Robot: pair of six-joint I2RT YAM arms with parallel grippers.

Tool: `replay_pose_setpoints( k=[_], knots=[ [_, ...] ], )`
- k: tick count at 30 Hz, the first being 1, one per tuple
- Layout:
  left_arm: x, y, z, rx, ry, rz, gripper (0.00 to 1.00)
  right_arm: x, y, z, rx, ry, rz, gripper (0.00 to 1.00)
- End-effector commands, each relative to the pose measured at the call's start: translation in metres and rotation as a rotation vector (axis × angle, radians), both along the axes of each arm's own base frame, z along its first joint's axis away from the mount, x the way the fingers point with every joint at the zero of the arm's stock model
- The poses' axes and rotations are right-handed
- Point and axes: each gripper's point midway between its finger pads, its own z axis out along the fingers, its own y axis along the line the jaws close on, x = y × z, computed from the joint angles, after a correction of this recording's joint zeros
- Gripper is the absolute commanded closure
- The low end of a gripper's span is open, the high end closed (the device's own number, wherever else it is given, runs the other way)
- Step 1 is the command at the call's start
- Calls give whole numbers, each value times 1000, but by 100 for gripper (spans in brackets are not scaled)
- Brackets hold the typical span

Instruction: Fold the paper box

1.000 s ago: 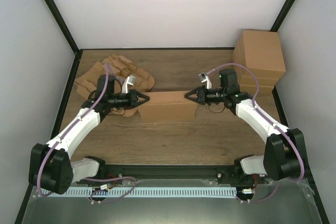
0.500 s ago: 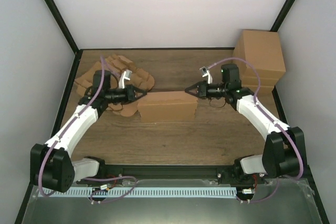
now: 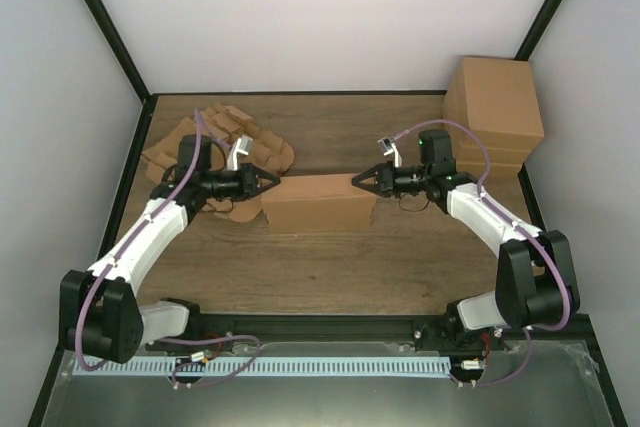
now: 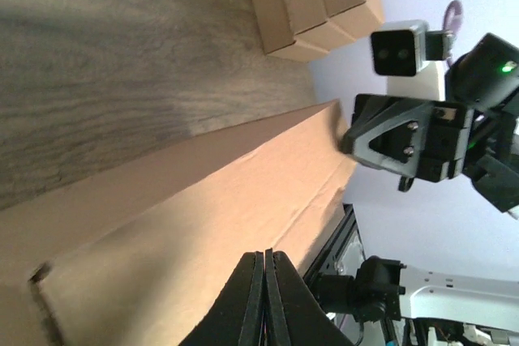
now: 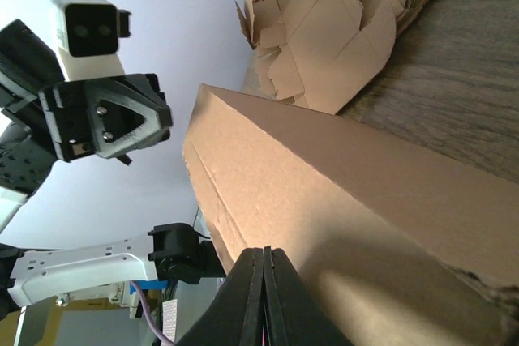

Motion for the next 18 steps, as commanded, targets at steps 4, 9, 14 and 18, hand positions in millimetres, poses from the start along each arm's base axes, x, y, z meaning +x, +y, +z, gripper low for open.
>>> replay_pose_setpoints(
  k=[4,9,14,18],
  knots=[
    [5,-1,19,19,-45,-24,96,5,0,30,15,-78,18,99],
    [-5,1,-32,12,42,-25,96,0,-2,-18,-11,2,18,99],
    [-18,5,-70,42,111,-21,96,-3,-5,-52,-49,56,6,99],
    [-18,6,-60,62,87,-23,96,0,-6,-38,-67,15,-4,99]
  ],
)
